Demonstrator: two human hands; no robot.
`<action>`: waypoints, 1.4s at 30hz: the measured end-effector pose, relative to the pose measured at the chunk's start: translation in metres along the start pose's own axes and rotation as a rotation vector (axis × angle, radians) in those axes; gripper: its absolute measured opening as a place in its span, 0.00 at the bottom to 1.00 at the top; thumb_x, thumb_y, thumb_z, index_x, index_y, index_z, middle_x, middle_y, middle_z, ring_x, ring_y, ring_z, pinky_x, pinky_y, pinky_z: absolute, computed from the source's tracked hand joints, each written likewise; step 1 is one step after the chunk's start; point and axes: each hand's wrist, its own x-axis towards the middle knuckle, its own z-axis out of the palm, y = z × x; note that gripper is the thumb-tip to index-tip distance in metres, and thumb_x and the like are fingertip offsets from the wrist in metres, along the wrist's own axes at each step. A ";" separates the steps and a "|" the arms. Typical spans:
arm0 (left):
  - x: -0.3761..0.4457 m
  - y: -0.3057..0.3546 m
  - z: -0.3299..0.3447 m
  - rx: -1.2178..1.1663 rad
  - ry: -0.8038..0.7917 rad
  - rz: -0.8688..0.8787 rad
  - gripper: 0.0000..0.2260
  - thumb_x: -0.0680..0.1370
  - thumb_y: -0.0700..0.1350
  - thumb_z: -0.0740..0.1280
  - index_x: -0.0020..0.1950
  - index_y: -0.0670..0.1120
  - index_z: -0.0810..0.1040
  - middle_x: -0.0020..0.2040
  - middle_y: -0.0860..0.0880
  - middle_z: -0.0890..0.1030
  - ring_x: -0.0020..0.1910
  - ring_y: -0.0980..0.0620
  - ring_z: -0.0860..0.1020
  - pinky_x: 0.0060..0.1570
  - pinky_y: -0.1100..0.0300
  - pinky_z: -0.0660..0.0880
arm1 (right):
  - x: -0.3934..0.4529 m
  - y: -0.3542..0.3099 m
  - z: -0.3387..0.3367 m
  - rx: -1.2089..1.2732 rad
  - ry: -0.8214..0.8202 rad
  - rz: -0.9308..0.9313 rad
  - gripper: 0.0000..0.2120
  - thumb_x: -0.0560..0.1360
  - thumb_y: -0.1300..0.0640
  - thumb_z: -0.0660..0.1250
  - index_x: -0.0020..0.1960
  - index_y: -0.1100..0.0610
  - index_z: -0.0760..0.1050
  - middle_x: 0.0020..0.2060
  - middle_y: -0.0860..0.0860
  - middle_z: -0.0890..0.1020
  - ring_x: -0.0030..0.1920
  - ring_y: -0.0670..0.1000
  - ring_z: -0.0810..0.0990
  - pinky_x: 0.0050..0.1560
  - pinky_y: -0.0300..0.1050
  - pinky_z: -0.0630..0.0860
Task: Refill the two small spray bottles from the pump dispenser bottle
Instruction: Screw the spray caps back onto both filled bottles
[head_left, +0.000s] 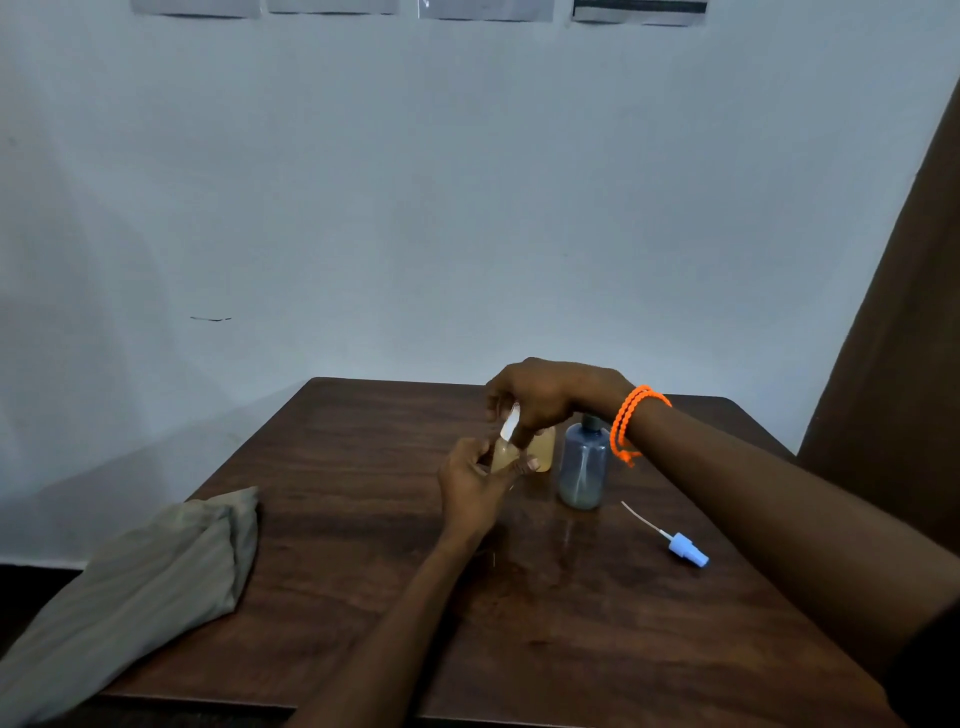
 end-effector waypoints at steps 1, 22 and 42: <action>0.000 -0.001 0.000 -0.001 0.003 0.003 0.20 0.65 0.55 0.84 0.48 0.48 0.82 0.43 0.52 0.83 0.42 0.55 0.81 0.39 0.58 0.79 | 0.000 0.000 -0.002 -0.007 0.021 -0.011 0.17 0.69 0.56 0.79 0.57 0.55 0.81 0.47 0.49 0.85 0.31 0.39 0.77 0.47 0.44 0.80; 0.002 -0.006 -0.001 -0.020 0.021 0.038 0.19 0.62 0.58 0.84 0.43 0.53 0.81 0.40 0.52 0.83 0.40 0.52 0.82 0.38 0.53 0.80 | 0.007 -0.004 0.021 0.032 0.011 0.210 0.29 0.77 0.33 0.62 0.40 0.60 0.78 0.30 0.56 0.84 0.29 0.55 0.84 0.44 0.50 0.85; 0.000 0.001 -0.003 0.008 0.010 0.019 0.16 0.64 0.54 0.84 0.42 0.57 0.79 0.42 0.51 0.82 0.43 0.50 0.81 0.42 0.48 0.81 | 0.009 0.006 0.005 0.037 0.063 0.034 0.14 0.69 0.53 0.80 0.52 0.55 0.82 0.40 0.49 0.84 0.33 0.43 0.80 0.44 0.44 0.80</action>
